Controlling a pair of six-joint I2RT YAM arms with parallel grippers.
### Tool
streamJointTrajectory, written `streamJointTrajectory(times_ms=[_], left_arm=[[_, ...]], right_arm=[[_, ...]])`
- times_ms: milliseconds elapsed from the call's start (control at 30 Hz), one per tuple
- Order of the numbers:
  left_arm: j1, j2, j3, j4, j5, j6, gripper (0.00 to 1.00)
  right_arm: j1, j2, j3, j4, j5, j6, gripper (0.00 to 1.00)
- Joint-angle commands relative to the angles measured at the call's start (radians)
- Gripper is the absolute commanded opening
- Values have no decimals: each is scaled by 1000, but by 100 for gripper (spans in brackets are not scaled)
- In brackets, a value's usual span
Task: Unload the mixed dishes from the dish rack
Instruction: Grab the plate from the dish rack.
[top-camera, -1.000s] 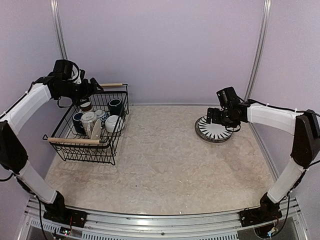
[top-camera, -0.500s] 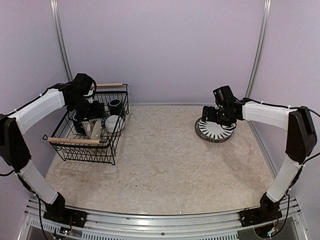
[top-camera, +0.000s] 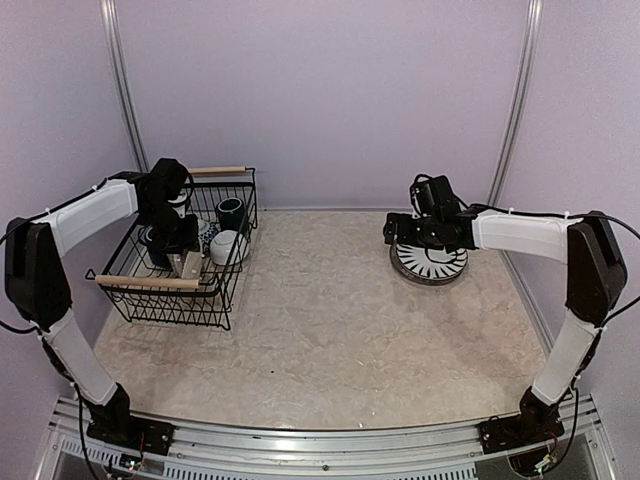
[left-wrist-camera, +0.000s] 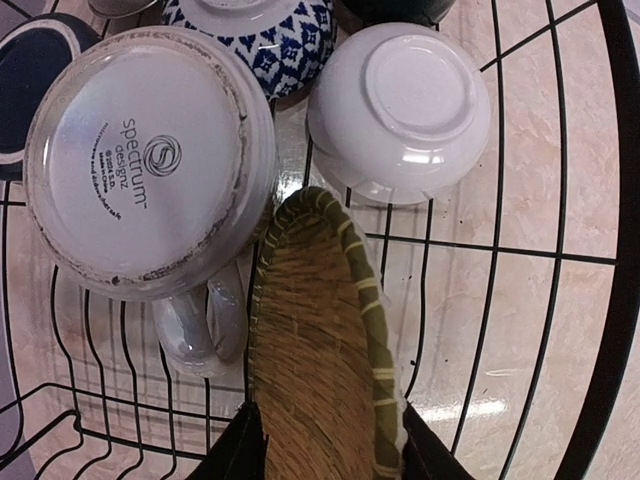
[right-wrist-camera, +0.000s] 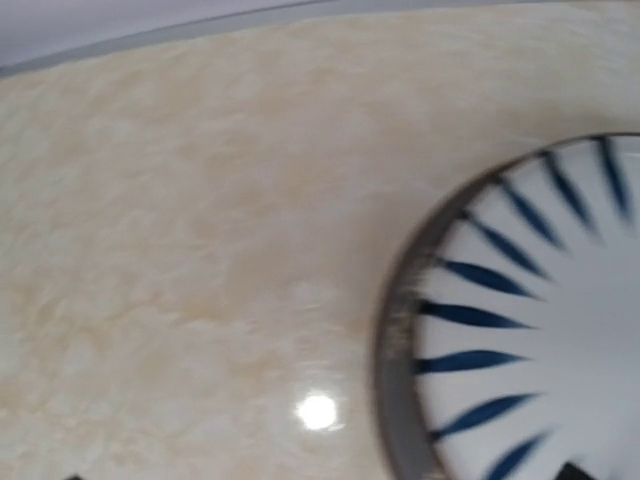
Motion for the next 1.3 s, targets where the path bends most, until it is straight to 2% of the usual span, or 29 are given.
streamJointTrajectory(times_ms=[0,300,567,767,933,1100,1267], left_arm=[[10,24,34,-24,24,12,36],[12,29,47,-45,14,22,13],[20,18,70,-65,38,35,0],[65,-15,77,-62,163,32,0],[110,-44,70,-39,328,20,0],[131,-76,62,-20,380,13,0],[138,-148,34,21,376,9,0]], right_arm=[[65,42,56,56,36,-78,100],[92,54,73,47,29,-66,100],[109,52,66,24,31,-25,100],[115,45,69,12,30,-10,100],[120,44,72,12,24,-2,100],[126,47,75,7,24,6,100],[131,53,92,-5,26,11,100]])
